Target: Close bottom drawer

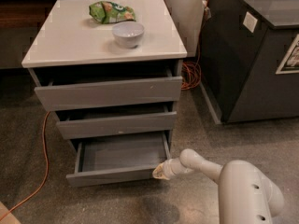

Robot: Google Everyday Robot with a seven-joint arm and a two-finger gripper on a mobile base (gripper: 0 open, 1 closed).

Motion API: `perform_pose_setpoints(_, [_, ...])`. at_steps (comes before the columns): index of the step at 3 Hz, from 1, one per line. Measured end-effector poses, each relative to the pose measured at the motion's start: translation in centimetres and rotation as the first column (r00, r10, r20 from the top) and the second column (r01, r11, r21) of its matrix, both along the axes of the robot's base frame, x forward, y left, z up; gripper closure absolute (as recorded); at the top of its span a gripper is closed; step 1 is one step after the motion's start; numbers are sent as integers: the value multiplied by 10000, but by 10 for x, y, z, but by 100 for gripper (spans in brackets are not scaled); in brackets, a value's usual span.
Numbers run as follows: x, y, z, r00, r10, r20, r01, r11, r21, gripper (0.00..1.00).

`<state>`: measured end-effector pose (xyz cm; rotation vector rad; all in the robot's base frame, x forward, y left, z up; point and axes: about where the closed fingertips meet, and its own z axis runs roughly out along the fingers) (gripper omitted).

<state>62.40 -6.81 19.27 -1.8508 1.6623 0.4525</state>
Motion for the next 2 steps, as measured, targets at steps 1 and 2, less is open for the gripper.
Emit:
perform_pose_setpoints(1, [23,6,3,9987,-371,349,369,9993,42,100])
perform_pose_setpoints(2, [44,15,5,9955,-681,657,677,9977,84,100])
